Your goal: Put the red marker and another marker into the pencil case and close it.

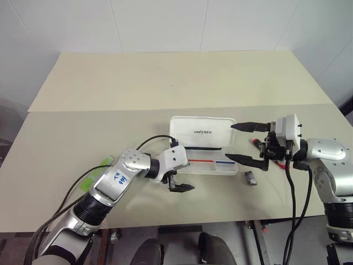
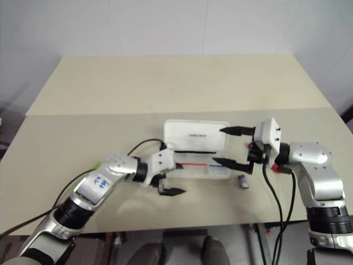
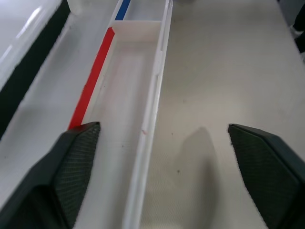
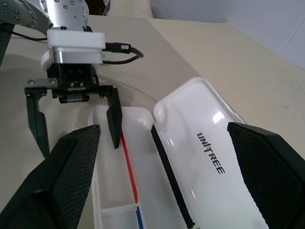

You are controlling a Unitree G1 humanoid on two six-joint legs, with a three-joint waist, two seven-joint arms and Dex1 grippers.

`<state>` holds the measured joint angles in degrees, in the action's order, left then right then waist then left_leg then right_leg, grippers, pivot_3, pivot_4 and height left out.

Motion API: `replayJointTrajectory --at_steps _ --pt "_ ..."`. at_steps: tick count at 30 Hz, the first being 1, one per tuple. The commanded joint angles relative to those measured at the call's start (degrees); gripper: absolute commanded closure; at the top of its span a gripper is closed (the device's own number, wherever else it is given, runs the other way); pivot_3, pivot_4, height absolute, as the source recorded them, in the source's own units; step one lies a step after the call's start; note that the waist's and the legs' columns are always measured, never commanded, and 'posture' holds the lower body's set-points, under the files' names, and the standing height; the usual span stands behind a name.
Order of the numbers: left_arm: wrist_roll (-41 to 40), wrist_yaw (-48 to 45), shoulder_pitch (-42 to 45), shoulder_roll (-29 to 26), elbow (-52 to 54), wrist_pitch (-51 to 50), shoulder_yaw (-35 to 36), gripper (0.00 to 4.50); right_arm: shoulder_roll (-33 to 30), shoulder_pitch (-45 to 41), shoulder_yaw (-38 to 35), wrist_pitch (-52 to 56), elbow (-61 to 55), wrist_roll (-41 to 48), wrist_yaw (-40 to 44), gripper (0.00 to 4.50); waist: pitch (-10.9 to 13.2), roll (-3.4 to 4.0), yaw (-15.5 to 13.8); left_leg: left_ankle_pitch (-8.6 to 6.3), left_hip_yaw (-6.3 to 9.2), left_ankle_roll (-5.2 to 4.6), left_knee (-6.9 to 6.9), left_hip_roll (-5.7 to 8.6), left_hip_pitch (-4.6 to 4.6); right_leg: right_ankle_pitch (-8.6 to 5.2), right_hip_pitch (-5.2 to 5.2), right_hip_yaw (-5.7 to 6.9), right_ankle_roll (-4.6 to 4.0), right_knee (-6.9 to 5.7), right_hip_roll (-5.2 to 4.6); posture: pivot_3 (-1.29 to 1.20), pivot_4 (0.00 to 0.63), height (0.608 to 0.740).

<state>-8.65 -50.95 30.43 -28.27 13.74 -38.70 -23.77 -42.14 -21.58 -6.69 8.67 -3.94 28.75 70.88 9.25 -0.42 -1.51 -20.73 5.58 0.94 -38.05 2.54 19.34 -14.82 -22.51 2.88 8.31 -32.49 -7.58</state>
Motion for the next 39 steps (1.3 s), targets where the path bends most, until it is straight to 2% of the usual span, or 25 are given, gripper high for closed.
replayJointTrajectory --at_steps 1,10,20,29,37,39 --pt "-3.38 -0.56 -1.84 0.60 4.16 1.56 3.40 0.04 0.20 -0.66 -0.64 -0.88 0.01 0.63 0.26 0.00 0.00 0.00 0.09 0.00 0.00 0.00 0.00 -0.01 0.00 0.00 0.00 0.00 0.00 0.01 0.01 0.00 0.150 0.740" --pt "-6.68 -2.52 -7.13 -2.02 6.51 5.37 7.95 0.04 -0.31 -1.45 -0.63 -0.67 2.38 0.73 2.05 0.00 0.00 0.01 0.14 -0.01 -0.02 0.01 0.00 -0.04 -0.02 0.00 0.01 -0.01 0.00 0.03 0.03 0.00 0.150 0.740" --pt "-8.23 -3.37 -12.40 2.62 0.18 15.42 8.77 0.04 -1.96 -2.04 -1.69 0.70 2.31 1.25 3.22 0.00 0.00 0.01 0.02 -0.01 0.00 0.02 0.02 -0.02 -0.01 0.00 0.00 0.01 -0.01 0.04 0.00 0.00 0.150 0.740" --pt "-7.52 -4.70 -12.69 5.32 -6.33 20.97 8.26 0.04 -3.12 -1.67 -2.77 2.02 0.94 1.49 2.20 0.00 0.00 0.01 0.03 -0.01 -0.05 0.02 0.00 -0.03 -0.03 0.00 0.02 0.01 -0.01 0.05 0.01 0.00 0.150 0.740" --pt "-9.44 -4.97 -12.30 7.03 -6.66 24.26 10.29 0.04 -3.64 -1.23 -5.27 4.81 2.45 1.45 -1.90 0.00 0.00 0.01 -0.02 -0.02 -0.04 0.02 -0.01 -0.03 -0.03 0.00 0.02 0.01 -0.01 0.04 -0.02 0.00 0.150 0.740" --pt "-12.28 -5.63 -12.10 7.35 -5.20 24.71 12.87 0.04 -4.47 -0.68 -5.75 5.91 5.15 -0.11 -3.47 0.00 0.00 0.00 0.01 -0.02 -0.04 0.02 0.00 -0.03 -0.03 0.00 0.01 0.01 -0.01 0.05 -0.01 0.00 0.150 0.740"
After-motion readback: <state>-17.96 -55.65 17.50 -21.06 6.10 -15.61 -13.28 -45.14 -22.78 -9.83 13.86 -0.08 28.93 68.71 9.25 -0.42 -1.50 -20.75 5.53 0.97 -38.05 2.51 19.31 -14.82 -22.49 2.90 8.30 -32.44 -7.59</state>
